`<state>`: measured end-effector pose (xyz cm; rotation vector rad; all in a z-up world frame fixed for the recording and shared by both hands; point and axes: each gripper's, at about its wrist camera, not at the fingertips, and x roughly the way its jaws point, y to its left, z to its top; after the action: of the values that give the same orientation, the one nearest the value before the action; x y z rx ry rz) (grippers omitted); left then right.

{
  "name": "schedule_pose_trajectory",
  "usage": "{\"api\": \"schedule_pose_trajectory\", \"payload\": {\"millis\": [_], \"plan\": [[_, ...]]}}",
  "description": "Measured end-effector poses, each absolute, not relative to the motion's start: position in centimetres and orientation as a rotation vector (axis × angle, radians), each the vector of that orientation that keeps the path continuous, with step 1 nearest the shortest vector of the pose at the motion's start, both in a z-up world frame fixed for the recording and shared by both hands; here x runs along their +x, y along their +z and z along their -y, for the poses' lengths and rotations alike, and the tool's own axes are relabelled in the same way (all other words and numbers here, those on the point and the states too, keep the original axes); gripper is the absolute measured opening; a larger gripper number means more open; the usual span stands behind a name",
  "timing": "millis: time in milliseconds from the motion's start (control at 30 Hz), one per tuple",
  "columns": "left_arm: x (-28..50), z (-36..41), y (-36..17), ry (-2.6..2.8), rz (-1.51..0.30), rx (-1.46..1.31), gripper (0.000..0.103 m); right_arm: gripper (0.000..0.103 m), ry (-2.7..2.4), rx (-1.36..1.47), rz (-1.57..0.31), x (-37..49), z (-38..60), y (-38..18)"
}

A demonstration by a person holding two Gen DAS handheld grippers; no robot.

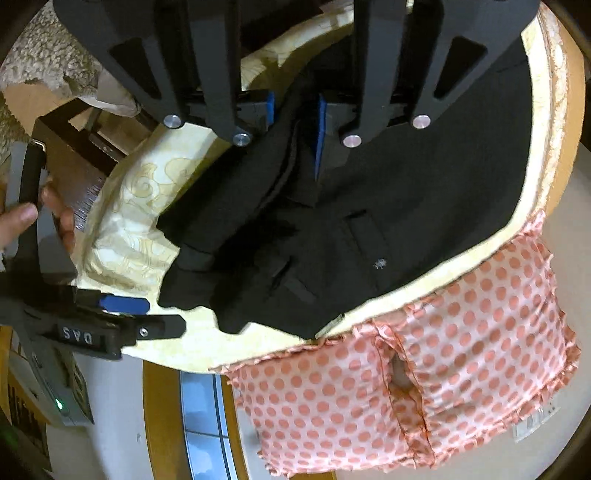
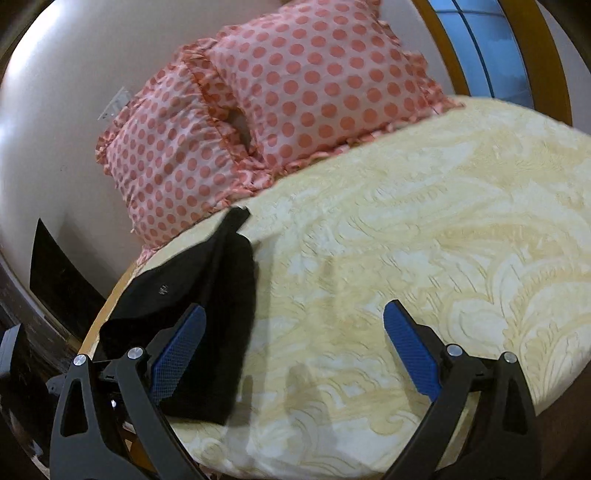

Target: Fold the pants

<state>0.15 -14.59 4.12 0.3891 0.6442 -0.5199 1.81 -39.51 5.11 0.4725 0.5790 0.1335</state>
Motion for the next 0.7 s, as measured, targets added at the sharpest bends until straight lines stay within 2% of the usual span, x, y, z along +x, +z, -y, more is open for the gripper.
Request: {"api": "schedule_pose_trajectory", "payload": {"millis": [67, 100, 133, 200, 267, 367, 500, 700], "plan": [[0.1, 13.4, 5.3, -0.551, -0.643, 0.335, 0.025, 0.099, 0.135, 0.425, -0.524, 1.6, 38.7, 6.5], [0.0, 12.4, 6.1, -0.58, -0.639, 0.284, 0.036, 0.099, 0.134, 0.411, -0.503, 1.6, 38.5, 7.0], [-0.2, 10.6, 7.3, -0.634, -0.617, 0.191, 0.063, 0.099, 0.14, 0.398, -0.466, 1.4, 38.1, 7.7], [-1.0, 6.5, 9.5, -0.675, -0.513, -0.004, 0.094, 0.099, 0.179, 0.39, -0.41, 1.2, 37.3, 8.7], [-0.9, 2.6, 10.8, -0.652, -0.434, -0.16, 0.096, 0.099, 0.268, 0.377, -0.377, 1.4, 35.8, 9.5], [1.1, -0.5, 10.6, -0.478, -0.466, -0.263, 0.099, 0.099, 0.414, 0.286, -0.427, 2.5, 31.9, 9.7], [3.0, -0.3, 8.5, -0.3, -0.556, -0.163, 0.099, 0.099, 0.513, 0.163, -0.483, 3.2, 27.7, 8.9], [4.0, 0.1, 4.4, -0.287, -0.733, -0.144, 0.099, 0.099, 0.505, 0.156, -0.761, 5.8, 26.8, 4.6]]}}
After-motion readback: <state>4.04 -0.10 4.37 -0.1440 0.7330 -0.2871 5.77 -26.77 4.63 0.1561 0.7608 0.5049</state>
